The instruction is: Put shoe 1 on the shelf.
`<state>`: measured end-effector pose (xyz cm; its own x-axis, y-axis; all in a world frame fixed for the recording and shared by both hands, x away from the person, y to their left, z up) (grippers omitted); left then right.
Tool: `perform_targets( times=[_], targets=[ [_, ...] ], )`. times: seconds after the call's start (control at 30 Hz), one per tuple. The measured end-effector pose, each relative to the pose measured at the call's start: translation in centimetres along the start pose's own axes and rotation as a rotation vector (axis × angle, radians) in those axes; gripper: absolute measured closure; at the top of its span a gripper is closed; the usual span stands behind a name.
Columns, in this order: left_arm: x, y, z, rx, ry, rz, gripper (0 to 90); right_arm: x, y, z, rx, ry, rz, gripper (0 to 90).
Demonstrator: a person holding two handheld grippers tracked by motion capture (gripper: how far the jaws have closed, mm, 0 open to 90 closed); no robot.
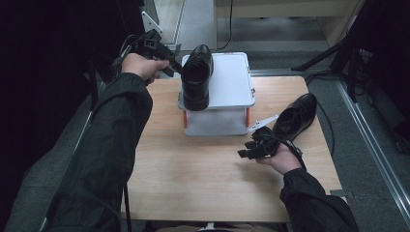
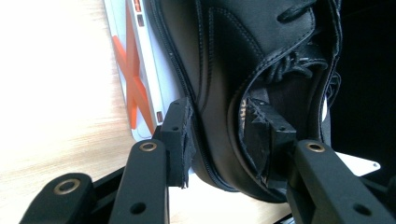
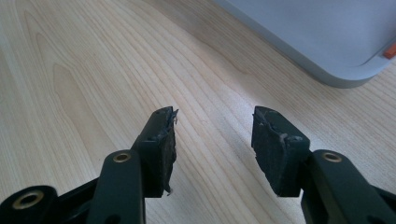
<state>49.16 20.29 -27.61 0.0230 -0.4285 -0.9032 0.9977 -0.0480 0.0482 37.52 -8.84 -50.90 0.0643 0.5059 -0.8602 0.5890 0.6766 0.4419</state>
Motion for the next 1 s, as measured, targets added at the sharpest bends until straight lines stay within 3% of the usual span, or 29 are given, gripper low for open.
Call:
perform_targets(
  times=[0.23, 0.43, 0.83, 0.93, 1.0],
  targets=[
    [-0.4, -0.2, -0.4, 0.002, -0.01, 0.012, 58.7, -0.1, -0.1, 0.1, 0.004, 0.004, 0.002, 50.4],
    [-0.5, -0.6, -1.9, 0.005, -0.003, 0.022, 56.2, -0.2, -0.2, 0.2, 0.007, 0.003, 0.002, 50.4],
    [2.5, -2.2, -6.5, 0.035, 0.023, 0.033, 51.4, -0.3, -0.3, 0.3, 0.013, 0.001, 0.009, 50.4],
    [3.3, -2.8, -7.4, 0.031, 0.004, 0.033, 50.4, -0.3, -0.3, 0.3, 0.013, 0.0, 0.01, 50.3],
    [3.8, -3.2, -8.2, 0.032, 0.024, 0.036, 49.9, -0.3, -0.3, 0.3, 0.013, 0.002, 0.009, 50.4]
  ],
)
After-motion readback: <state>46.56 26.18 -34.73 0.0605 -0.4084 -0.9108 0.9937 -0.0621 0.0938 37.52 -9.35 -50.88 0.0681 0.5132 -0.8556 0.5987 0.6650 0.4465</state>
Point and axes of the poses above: each handheld gripper's, and its own axes: x roughly forward along the jaws, y roughly out of its top, z roughly to its right, the point moved 6 cm from there along x, roughly forward along the jaws, and after that the axes turned 11 degrees about -z, right-handed, at the moved point
